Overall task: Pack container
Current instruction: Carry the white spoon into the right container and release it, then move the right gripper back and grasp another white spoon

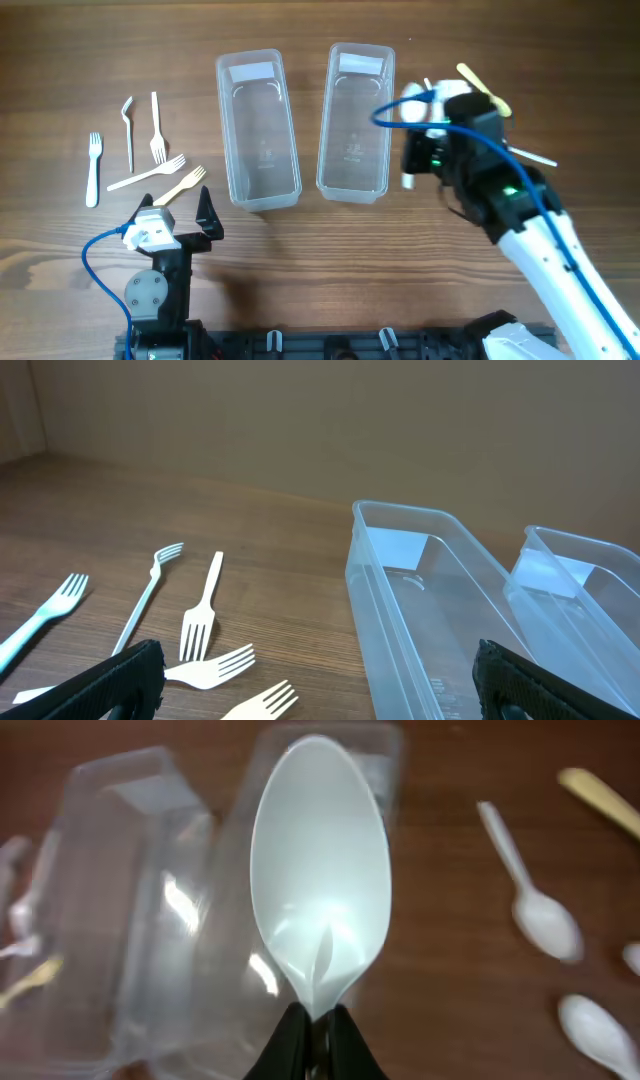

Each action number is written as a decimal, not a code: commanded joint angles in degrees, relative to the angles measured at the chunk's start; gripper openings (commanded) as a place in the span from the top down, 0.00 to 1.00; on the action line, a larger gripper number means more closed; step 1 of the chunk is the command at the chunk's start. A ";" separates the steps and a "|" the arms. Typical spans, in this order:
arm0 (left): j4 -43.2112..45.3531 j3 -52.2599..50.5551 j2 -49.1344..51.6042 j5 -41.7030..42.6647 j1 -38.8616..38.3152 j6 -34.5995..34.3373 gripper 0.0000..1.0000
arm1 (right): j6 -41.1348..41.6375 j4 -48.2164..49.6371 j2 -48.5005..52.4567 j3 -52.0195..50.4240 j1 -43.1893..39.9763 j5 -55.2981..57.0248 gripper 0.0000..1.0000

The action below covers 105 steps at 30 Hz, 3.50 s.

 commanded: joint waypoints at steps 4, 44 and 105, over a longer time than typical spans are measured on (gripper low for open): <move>0.17 -0.33 -0.24 0.46 0.35 0.09 0.00 | 4.55 13.09 13.38 -0.28 7.43 0.61 0.96; 0.17 -0.33 -0.24 0.48 0.35 0.09 0.00 | -40.37 -21.14 12.96 5.44 -24.41 12.79 0.14; 0.17 -0.33 -0.24 0.48 0.35 0.09 0.00 | -22.34 -17.92 34.01 16.61 -25.51 -17.11 0.96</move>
